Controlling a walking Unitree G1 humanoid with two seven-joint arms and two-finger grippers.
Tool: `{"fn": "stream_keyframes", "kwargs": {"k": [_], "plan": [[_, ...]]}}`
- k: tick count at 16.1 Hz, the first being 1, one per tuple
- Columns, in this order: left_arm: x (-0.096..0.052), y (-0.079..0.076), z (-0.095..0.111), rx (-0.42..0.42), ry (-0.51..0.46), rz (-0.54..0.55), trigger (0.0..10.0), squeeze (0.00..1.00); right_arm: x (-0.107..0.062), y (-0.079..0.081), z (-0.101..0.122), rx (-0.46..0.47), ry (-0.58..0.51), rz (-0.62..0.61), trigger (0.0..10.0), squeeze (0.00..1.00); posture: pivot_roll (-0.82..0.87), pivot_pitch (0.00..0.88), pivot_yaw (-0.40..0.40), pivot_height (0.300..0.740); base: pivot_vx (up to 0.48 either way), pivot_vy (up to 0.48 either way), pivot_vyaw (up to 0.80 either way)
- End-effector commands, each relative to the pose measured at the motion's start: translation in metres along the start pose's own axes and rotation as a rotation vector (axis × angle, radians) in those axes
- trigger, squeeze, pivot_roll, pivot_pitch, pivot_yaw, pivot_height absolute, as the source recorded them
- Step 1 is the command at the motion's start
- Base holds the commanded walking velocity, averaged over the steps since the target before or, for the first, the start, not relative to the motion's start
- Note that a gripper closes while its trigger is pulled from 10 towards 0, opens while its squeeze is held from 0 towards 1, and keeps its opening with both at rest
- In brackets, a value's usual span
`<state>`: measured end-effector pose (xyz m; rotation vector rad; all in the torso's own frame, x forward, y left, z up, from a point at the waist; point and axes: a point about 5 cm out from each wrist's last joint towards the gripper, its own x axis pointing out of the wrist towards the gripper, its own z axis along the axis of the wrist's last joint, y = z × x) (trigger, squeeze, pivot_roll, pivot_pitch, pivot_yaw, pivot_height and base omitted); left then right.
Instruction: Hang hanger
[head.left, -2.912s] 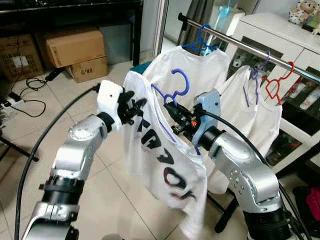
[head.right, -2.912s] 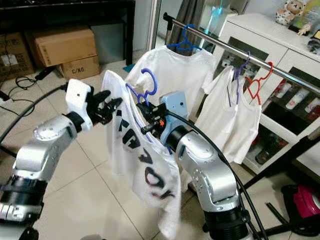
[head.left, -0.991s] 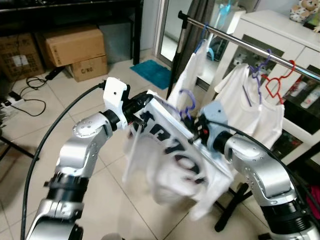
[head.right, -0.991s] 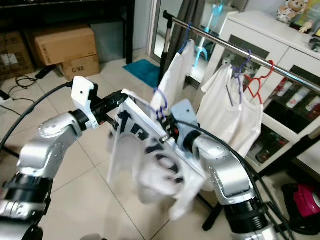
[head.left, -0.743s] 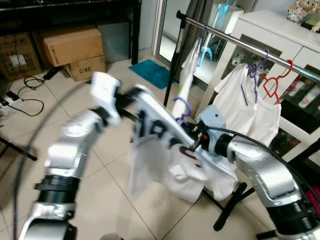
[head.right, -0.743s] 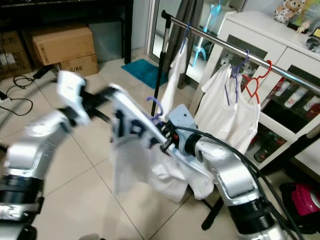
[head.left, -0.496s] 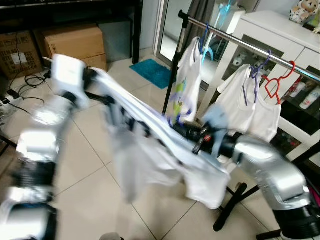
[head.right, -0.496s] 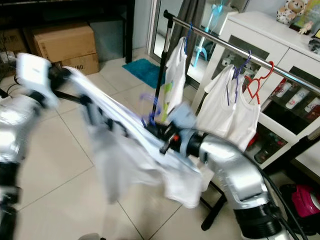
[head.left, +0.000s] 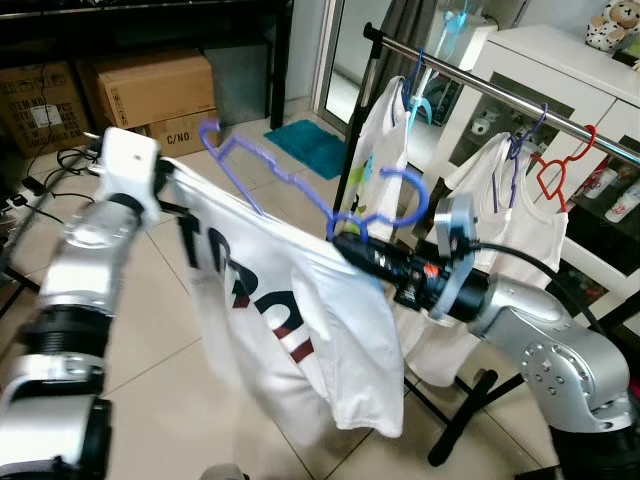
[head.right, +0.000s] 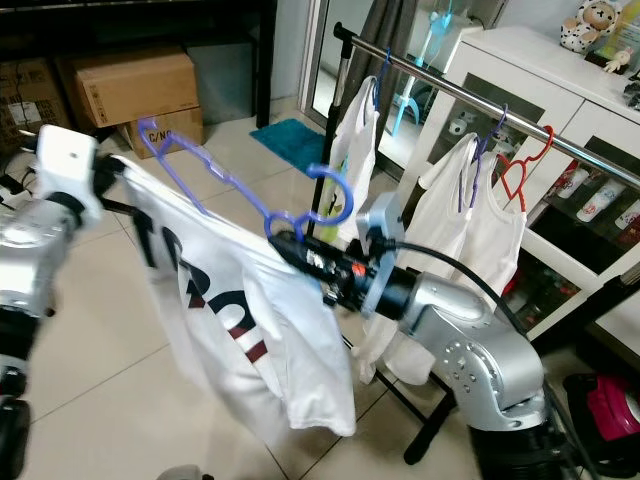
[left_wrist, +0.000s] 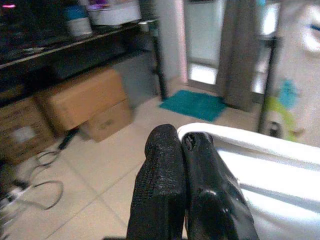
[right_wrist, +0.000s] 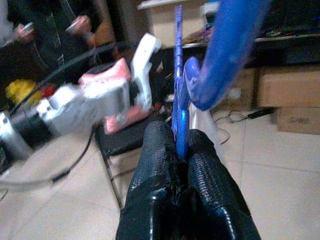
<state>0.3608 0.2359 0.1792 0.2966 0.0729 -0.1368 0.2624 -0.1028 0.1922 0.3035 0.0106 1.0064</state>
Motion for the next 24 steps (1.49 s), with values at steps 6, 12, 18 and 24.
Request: {"fn": "stream_keyframes", "kwargs": {"k": [6,12,18,24], "plan": [[-0.026,-0.107,0.025,-0.117,-0.148,-0.567,0.0,0.00,0.010,-0.051,0.019,0.062,-0.308,-0.638,0.0,0.00,0.00,0.000,-0.126,0.740,0.000,0.000,0.00],[-0.076,-0.054,-0.008,-0.188,-0.071,-0.133,10.0,0.00,-0.026,-0.055,-0.017,-0.001,-0.086,-0.799,10.0,0.00,0.01,0.000,-0.122,0.740,0.000,0.000,0.00],[-0.113,-0.057,-0.025,-0.232,0.011,-0.054,10.0,0.00,-0.080,-0.053,-0.049,-0.044,0.005,-1.038,10.0,0.00,0.03,0.000,-0.118,0.740,0.000,0.234,-0.67],[-0.112,-0.061,-0.025,-0.219,0.047,-0.076,10.0,0.00,-0.072,-0.045,-0.056,0.064,-0.013,-0.992,10.0,0.00,0.03,0.000,-0.110,0.740,0.000,0.457,-0.80]]}}
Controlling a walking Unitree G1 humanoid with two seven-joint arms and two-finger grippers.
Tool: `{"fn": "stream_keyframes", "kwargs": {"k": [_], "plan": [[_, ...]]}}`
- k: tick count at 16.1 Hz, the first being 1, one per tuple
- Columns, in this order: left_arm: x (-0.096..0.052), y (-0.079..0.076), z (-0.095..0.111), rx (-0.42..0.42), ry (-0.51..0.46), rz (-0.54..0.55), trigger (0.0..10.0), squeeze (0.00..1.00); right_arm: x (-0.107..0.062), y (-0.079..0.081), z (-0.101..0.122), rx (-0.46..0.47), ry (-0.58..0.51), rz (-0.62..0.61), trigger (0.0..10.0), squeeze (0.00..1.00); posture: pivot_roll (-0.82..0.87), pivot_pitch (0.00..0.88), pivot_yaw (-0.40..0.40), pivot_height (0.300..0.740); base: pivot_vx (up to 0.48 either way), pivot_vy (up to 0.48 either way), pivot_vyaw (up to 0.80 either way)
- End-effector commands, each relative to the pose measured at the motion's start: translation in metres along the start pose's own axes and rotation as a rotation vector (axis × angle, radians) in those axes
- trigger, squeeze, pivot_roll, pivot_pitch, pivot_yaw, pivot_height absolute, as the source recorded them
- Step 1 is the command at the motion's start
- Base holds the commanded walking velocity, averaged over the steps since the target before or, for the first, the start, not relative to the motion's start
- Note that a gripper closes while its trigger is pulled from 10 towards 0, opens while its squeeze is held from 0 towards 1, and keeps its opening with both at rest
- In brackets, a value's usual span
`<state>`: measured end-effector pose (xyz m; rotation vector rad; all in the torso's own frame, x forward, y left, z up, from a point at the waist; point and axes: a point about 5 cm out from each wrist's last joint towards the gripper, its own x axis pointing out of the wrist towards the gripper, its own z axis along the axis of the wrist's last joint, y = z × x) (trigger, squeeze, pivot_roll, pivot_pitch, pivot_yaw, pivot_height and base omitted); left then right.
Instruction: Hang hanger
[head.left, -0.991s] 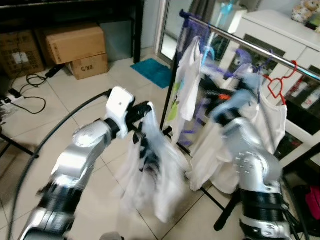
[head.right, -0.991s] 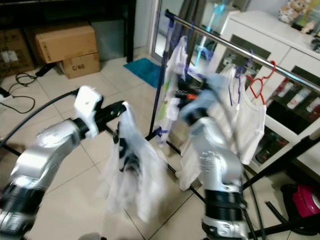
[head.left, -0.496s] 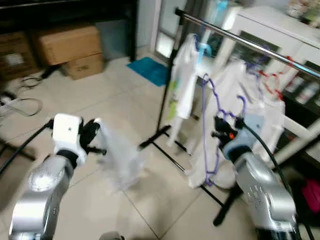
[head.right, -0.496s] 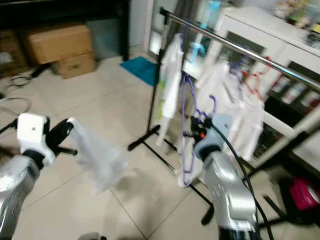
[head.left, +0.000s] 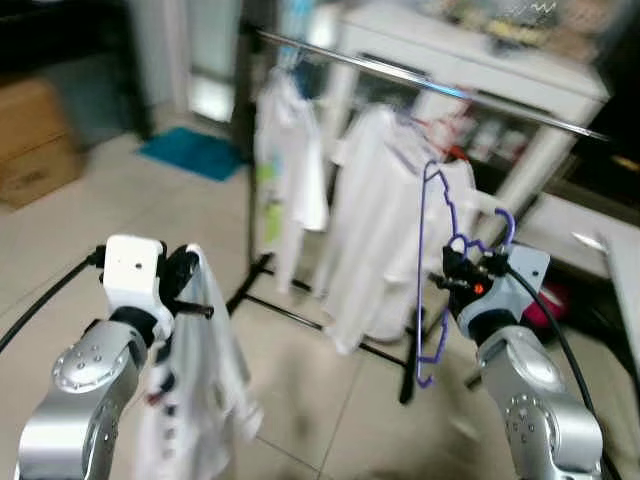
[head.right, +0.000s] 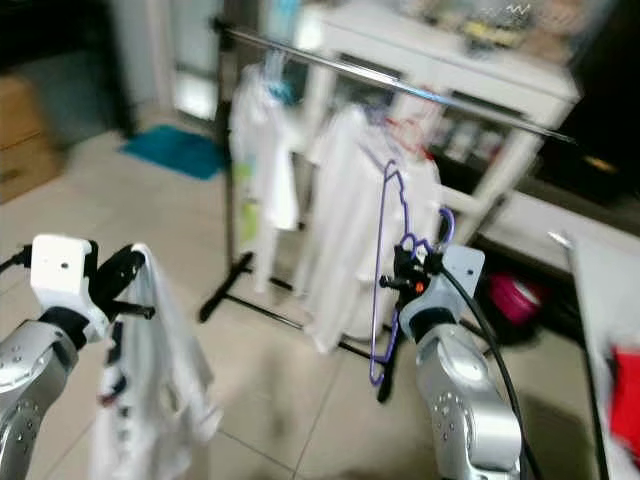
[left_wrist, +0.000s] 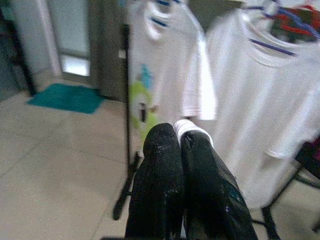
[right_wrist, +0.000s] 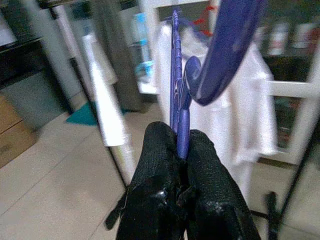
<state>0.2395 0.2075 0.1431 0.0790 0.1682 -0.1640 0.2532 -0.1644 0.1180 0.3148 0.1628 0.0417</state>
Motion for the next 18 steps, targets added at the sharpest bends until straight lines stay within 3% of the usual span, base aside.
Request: {"fn": "stream_keyframes", "kwargs": {"k": [1,4,11,14,18], "plan": [[0.001,-0.008,0.004,0.006,-0.013,-0.036,10.0,0.00,-0.002,-0.004,-0.001,0.004,0.008,-0.023,10.0,0.00,0.03,0.000,-0.104,0.740,0.000,0.000,-0.80],[0.003,-0.015,0.005,0.016,-0.014,-0.085,10.0,0.00,-0.005,-0.003,-0.008,0.012,0.029,-0.029,10.0,0.00,0.03,0.000,-0.100,0.740,0.000,0.000,-0.80],[0.003,-0.021,0.003,0.011,-0.003,-0.105,10.0,0.00,-0.006,-0.003,-0.006,-0.084,0.035,-0.039,10.0,0.00,0.02,0.004,-0.106,0.740,0.000,0.000,-0.80],[0.008,-0.022,0.008,-0.002,-0.032,-0.099,10.0,0.00,0.002,0.003,0.005,-0.157,0.000,-0.001,10.0,0.00,0.01,0.000,-0.117,0.740,0.000,0.000,-0.80],[0.003,-0.026,0.005,-0.008,-0.021,-0.101,10.0,0.00,0.005,0.010,0.016,-0.162,-0.005,0.042,10.0,0.00,0.03,0.000,-0.134,0.740,0.000,0.000,-0.80]]}}
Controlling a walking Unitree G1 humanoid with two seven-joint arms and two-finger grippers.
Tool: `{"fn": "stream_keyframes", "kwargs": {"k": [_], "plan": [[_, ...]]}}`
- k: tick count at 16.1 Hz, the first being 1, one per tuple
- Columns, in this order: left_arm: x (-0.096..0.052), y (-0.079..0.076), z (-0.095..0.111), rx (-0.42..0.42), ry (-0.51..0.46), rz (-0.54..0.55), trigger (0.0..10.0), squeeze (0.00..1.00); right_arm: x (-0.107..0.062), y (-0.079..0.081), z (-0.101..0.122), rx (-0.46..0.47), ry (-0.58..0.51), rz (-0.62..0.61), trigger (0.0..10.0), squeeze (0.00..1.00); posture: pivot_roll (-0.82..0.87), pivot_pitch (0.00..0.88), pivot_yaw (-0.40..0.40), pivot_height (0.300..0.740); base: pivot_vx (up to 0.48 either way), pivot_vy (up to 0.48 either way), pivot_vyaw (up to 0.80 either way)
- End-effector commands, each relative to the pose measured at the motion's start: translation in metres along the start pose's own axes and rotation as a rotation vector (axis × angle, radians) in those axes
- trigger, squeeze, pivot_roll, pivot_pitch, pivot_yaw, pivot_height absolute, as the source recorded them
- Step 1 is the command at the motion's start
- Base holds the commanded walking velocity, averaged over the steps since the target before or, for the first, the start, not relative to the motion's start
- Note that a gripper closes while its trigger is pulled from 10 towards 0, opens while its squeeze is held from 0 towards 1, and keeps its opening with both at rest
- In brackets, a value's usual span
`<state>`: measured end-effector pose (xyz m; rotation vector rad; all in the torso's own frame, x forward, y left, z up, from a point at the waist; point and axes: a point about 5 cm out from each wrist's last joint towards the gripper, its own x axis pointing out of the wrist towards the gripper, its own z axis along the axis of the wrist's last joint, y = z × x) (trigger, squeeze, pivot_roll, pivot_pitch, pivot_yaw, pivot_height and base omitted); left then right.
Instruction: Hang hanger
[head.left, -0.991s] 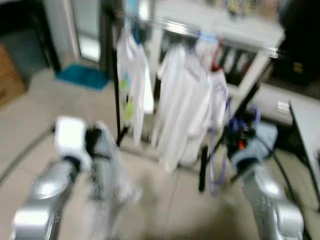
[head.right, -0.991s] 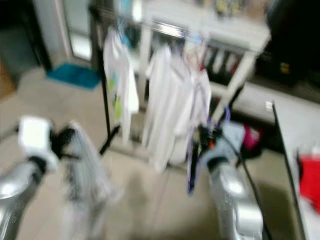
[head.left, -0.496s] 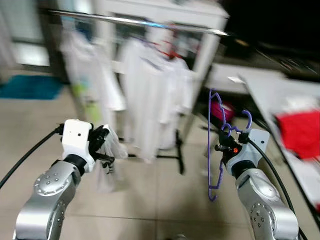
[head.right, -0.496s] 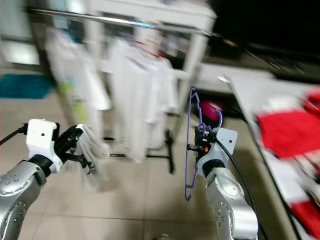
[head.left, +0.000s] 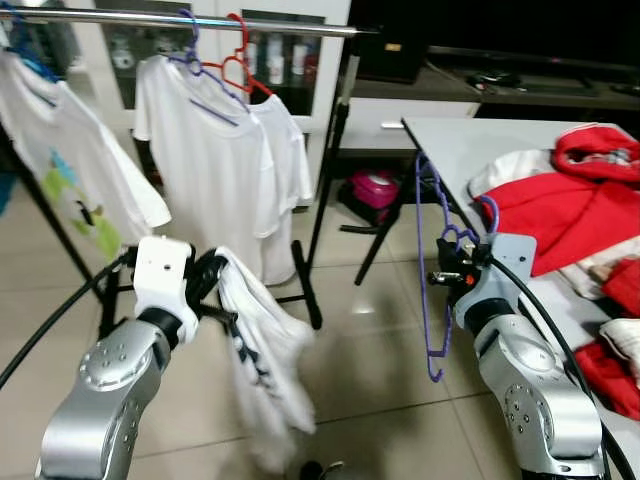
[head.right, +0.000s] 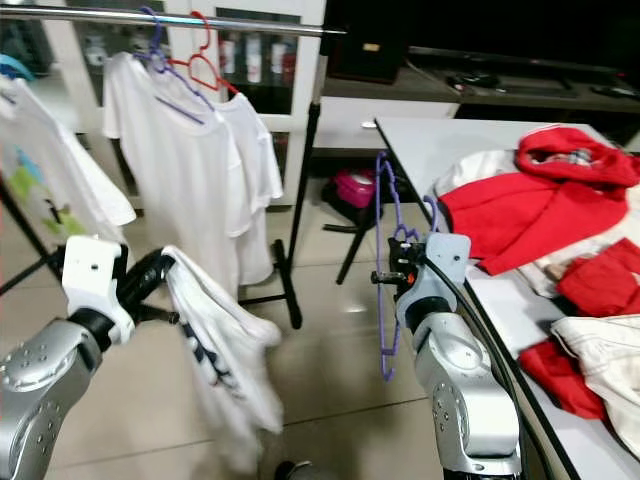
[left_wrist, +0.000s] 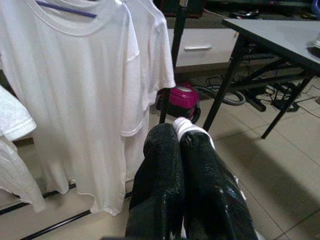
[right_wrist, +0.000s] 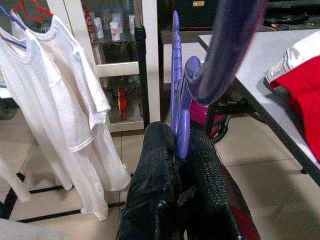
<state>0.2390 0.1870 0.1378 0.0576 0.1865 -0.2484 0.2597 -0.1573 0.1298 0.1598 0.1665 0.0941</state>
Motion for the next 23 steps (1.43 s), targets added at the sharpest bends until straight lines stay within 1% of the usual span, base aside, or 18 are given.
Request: {"fn": "stream_keyframes", "kwargs": {"k": [1,4,6,8,10,11,12,13,14,15,16,17,18,19,20,21,22,23], "plan": [[-0.002,-0.004,0.008,0.021,-0.032,-0.005,10.0,0.00,-0.001,0.001,0.007,-0.003,-0.015,0.008,10.0,0.00,0.04,0.000,-0.138,0.740,0.000,0.000,-0.80],[-0.008,-0.002,0.006,0.033,-0.021,0.002,10.0,0.00,0.003,0.010,0.006,0.001,-0.003,0.024,10.0,0.00,0.06,0.000,-0.141,0.740,0.000,0.000,-0.80],[-0.009,0.000,0.006,0.039,-0.018,0.004,10.0,0.00,0.001,0.014,0.006,-0.002,-0.008,0.024,10.0,0.00,0.06,0.000,-0.141,0.740,0.000,0.000,-0.80],[-0.006,0.000,0.008,0.047,-0.020,-0.012,10.0,0.00,-0.004,0.006,0.013,-0.075,-0.098,-0.043,10.0,0.00,0.03,0.000,-0.111,0.740,0.000,0.000,-0.80],[0.001,-0.002,0.010,0.051,-0.032,-0.027,10.0,0.00,-0.009,-0.001,0.023,-0.085,-0.169,-0.080,10.0,0.00,0.02,0.000,-0.100,0.740,0.000,0.000,0.00],[0.002,-0.003,0.011,0.051,-0.034,-0.031,10.0,0.00,-0.010,-0.002,0.024,-0.089,-0.182,-0.103,10.0,0.00,0.02,0.000,-0.100,0.740,0.000,0.000,0.00],[0.005,-0.005,0.011,0.052,-0.038,-0.037,10.0,0.00,-0.010,-0.004,0.023,-0.077,-0.177,-0.107,10.0,0.00,0.01,0.000,-0.097,0.740,0.000,0.000,0.00],[0.006,-0.006,0.012,0.051,-0.040,-0.039,10.0,0.00,-0.010,-0.004,0.021,-0.065,-0.168,-0.107,10.0,0.00,0.01,0.000,-0.099,0.740,0.000,0.000,-0.80],[0.006,-0.007,0.012,0.047,-0.042,-0.042,10.0,0.00,-0.009,-0.002,0.019,-0.014,-0.158,-0.089,10.0,0.00,0.02,0.000,-0.103,0.740,0.000,0.000,-0.80],[0.005,-0.005,0.012,0.032,-0.053,-0.002,10.0,0.00,-0.006,0.001,0.017,0.051,-0.147,-0.058,10.0,0.00,0.03,0.000,-0.111,0.740,0.000,0.000,-0.80],[0.005,0.000,0.016,0.009,-0.099,0.042,10.0,0.00,-0.004,0.001,0.016,0.017,-0.145,-0.066,10.0,0.00,0.03,0.000,-0.112,0.740,0.000,0.000,-0.80],[0.005,0.004,0.019,-0.042,-0.130,0.079,10.0,0.03,-0.003,0.001,0.014,0.015,-0.139,-0.070,10.0,0.00,0.03,0.002,-0.114,0.740,0.000,0.000,-0.80],[0.005,0.008,0.023,-0.067,-0.175,0.138,10.0,0.09,-0.003,0.001,0.013,0.018,-0.132,-0.074,10.0,0.00,0.03,0.004,-0.116,0.740,0.000,0.000,-0.80],[0.006,0.010,0.026,-0.050,-0.213,0.176,10.0,0.27,-0.003,0.000,0.013,0.019,-0.126,-0.075,10.0,0.00,0.03,0.007,-0.114,0.740,0.000,0.000,-0.80],[0.007,0.010,0.024,-0.059,-0.200,0.212,10.0,0.28,-0.003,-0.001,0.012,0.021,-0.120,-0.075,10.0,0.00,0.03,0.007,-0.114,0.740,0.000,0.000,-0.80],[0.008,0.009,0.022,-0.071,-0.184,0.211,10.0,0.27,-0.003,-0.003,0.012,0.023,-0.116,-0.078,10.0,0.00,0.02,0.008,-0.110,0.740,0.000,0.000,-0.80],[0.009,0.007,0.021,-0.062,-0.177,0.201,10.0,0.26,-0.004,-0.005,0.012,0.025,-0.114,-0.083,10.0,0.00,0.01,0.009,-0.108,0.740,0.000,0.000,-0.80],[0.009,0.007,0.019,-0.080,-0.168,0.203,10.0,0.26,-0.004,-0.006,0.012,0.036,-0.114,-0.084,10.0,0.00,0.01,0.010,-0.106,0.740,0.000,0.000,-0.80]]}}
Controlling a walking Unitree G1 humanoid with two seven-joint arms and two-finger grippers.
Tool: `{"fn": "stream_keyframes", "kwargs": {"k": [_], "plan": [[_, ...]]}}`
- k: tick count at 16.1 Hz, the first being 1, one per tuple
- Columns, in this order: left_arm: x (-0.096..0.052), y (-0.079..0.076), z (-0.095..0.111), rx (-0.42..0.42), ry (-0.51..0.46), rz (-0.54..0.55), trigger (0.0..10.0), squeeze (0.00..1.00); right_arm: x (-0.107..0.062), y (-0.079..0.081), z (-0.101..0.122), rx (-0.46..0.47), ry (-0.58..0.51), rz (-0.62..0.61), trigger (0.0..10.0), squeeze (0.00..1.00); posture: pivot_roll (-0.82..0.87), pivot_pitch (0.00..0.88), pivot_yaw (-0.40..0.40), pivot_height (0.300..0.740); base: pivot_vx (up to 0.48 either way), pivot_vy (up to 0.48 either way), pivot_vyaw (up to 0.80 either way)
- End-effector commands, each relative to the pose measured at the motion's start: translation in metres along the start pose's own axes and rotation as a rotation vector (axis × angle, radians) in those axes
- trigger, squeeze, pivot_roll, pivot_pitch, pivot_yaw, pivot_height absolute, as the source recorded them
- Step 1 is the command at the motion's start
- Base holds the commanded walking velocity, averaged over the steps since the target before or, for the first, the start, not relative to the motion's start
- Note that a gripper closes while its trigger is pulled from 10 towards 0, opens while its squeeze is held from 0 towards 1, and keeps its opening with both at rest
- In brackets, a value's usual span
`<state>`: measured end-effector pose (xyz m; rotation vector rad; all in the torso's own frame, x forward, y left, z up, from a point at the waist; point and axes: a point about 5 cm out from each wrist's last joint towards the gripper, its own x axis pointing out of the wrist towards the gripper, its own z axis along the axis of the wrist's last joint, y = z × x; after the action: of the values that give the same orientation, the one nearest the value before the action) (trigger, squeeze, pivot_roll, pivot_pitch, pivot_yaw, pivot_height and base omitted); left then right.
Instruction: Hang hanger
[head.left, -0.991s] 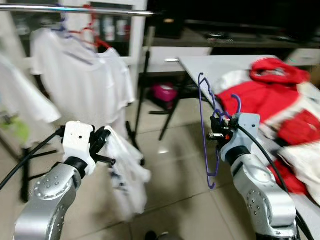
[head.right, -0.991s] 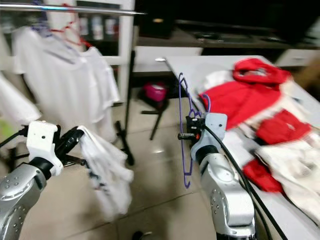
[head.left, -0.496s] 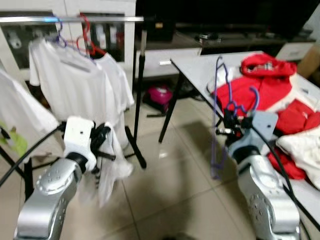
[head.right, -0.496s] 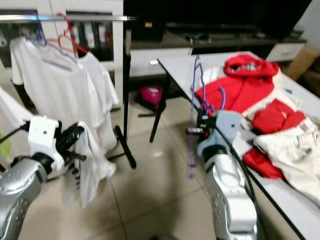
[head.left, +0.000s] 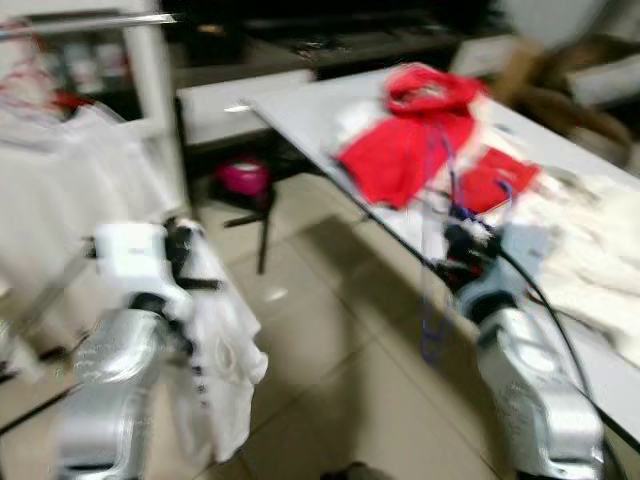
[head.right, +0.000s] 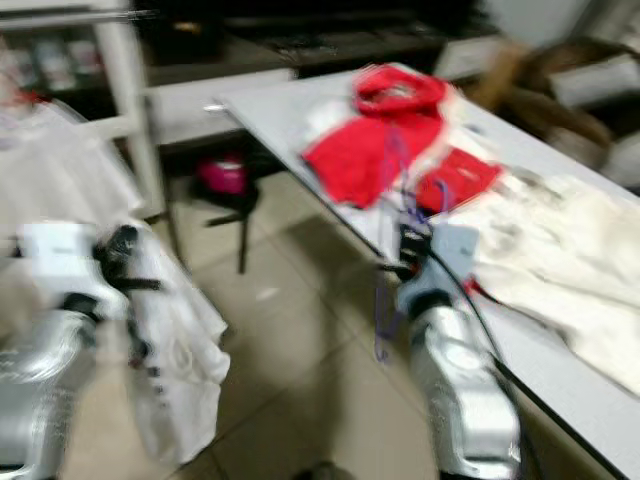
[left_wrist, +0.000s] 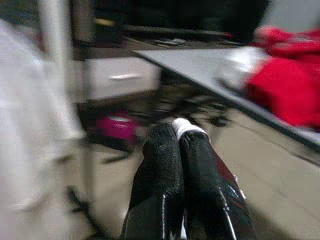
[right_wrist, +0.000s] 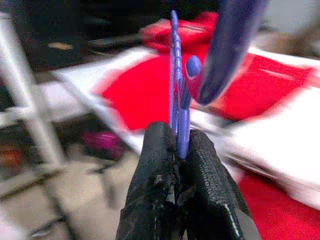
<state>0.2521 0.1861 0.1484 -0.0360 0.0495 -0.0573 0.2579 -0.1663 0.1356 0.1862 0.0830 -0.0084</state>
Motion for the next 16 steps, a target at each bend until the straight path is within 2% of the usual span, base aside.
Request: {"fn": "stream_keyframes", "kwargs": {"k": [1,2,4,9,13,16], "plan": [[0.000,0.003,0.005,0.015,0.004,-0.006,10.0,0.22,-0.001,0.002,0.006,0.023,-0.024,0.010,10.0,0.00,0.01,0.013,-0.106,0.740,0.000,0.000,-0.80],[0.000,0.006,0.004,0.041,0.019,-0.008,10.0,0.00,-0.001,0.002,0.008,0.013,-0.035,0.008,10.0,0.00,0.00,0.013,-0.105,0.740,0.000,0.000,-0.80],[0.001,0.006,0.007,0.023,-0.002,-0.024,10.0,0.00,-0.001,0.001,0.011,-0.016,-0.051,0.005,10.0,0.00,0.00,0.012,-0.106,0.740,0.000,0.000,-0.80],[0.000,-0.001,0.011,0.108,-0.037,-0.079,10.0,0.00,-0.001,0.004,0.014,-0.052,-0.055,0.034,10.0,0.00,-0.01,0.004,-0.118,0.740,0.000,0.000,-0.80],[0.001,-0.002,0.017,0.140,-0.054,-0.093,10.0,0.00,-0.002,0.009,0.015,-0.019,-0.063,0.051,10.0,0.00,0.00,0.004,-0.118,0.740,0.000,-0.365,-0.80],[0.003,-0.003,0.015,0.168,-0.044,-0.110,10.0,0.00,-0.002,0.010,0.012,-0.068,-0.059,0.032,10.0,0.00,-0.01,0.008,-0.102,0.740,0.000,-0.410,-0.80]]}}
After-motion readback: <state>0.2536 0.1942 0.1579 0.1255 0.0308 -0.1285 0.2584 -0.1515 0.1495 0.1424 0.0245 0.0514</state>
